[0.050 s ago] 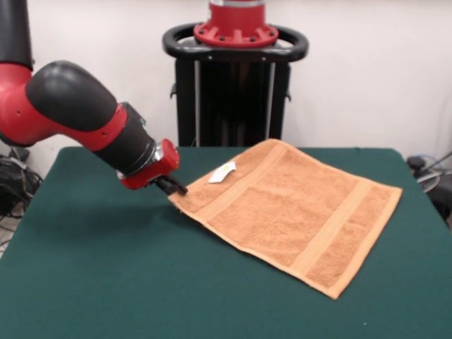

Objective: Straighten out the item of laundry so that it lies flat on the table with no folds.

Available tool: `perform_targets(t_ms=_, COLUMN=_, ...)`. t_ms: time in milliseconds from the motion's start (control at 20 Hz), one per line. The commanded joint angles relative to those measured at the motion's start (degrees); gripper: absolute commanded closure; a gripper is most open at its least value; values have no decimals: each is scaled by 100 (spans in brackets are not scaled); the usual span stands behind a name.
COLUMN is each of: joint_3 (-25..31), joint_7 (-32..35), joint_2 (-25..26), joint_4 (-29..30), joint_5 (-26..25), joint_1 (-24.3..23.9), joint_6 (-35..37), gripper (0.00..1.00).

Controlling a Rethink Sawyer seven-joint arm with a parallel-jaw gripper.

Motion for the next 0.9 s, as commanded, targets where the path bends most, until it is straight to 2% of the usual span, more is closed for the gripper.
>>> perform_targets(t_ms=50, joint_3=45, joint_7=-1302, joint_2=-57, joint_4=-891, joint_5=63, joint_1=40, joint_6=663, gripper=100)
perform_targets(t_ms=250, joint_3=13, joint_7=-1418, joint_2=-56, joint_4=-944, joint_5=67, joint_1=69, joint_6=816, gripper=100)
perform_targets(t_ms=300, joint_3=0, joint_7=-1438, joint_2=-60, joint_4=-954, joint_5=69, joint_1=79, joint_6=855, gripper=0)
perform_targets(t_ms=750, joint_3=-86, joint_7=-1464, joint_2=-120, joint_4=-973, joint_5=70, joint_1=150, joint_6=1105, gripper=0)
perform_targets(t_ms=900, joint_3=-52, joint_7=-1361, joint_2=-135, joint_4=-949, joint_5=69, joint_1=135, joint_6=949, gripper=0)
